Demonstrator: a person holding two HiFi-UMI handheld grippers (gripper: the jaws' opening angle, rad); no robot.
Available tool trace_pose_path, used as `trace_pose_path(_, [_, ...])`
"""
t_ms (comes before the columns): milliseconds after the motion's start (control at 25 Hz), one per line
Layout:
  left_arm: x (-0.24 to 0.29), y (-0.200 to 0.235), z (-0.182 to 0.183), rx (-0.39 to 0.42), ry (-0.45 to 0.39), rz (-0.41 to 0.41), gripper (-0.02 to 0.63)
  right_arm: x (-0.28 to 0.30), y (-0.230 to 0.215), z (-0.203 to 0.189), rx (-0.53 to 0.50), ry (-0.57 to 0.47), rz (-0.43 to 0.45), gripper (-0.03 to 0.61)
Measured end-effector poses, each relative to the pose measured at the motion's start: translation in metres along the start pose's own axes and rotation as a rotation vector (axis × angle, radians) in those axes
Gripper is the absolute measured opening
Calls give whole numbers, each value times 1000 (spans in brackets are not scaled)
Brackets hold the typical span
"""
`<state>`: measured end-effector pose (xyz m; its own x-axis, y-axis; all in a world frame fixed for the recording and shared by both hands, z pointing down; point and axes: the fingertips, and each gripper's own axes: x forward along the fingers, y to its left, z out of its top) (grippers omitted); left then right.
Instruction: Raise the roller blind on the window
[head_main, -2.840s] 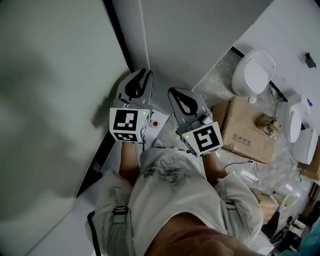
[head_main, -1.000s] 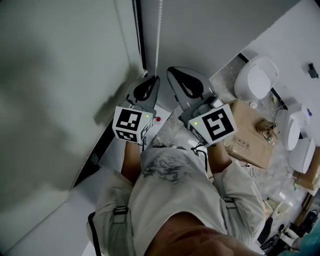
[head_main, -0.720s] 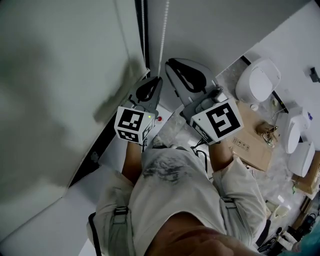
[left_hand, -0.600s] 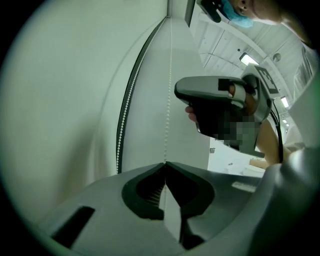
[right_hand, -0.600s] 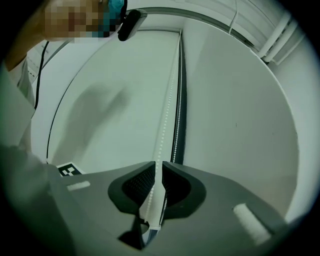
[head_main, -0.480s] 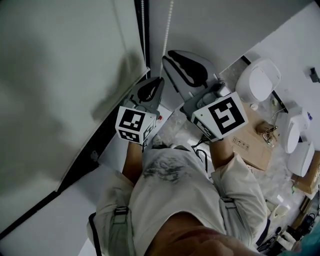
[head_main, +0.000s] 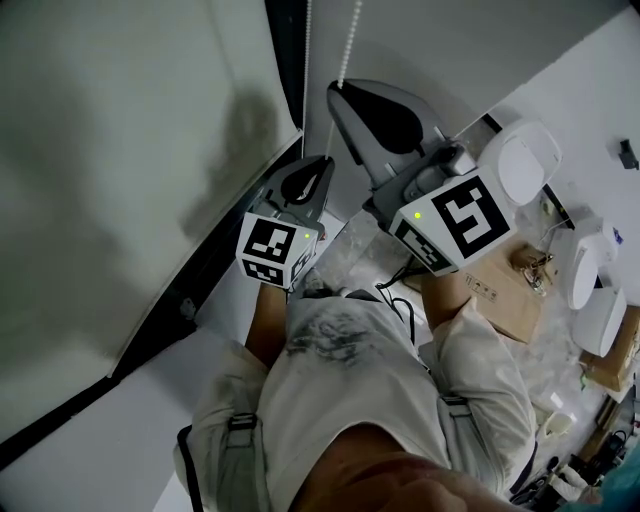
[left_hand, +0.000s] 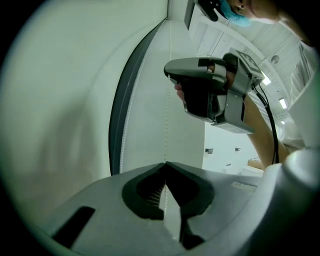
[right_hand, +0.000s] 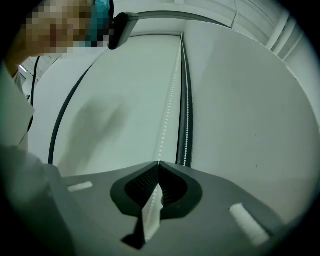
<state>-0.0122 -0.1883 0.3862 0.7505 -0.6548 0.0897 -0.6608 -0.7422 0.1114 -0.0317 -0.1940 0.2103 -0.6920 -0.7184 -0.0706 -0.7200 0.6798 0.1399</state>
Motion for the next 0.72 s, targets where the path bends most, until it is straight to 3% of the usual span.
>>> trace_pose_path(360, [-5,-1,-8,9,7,2,14,-5,5,-6,-3,-27,-23,11])
trace_pose_path(720, [-6,-1,-43,-4,49,25,14,-12,12,-40,9,7,-4,11])
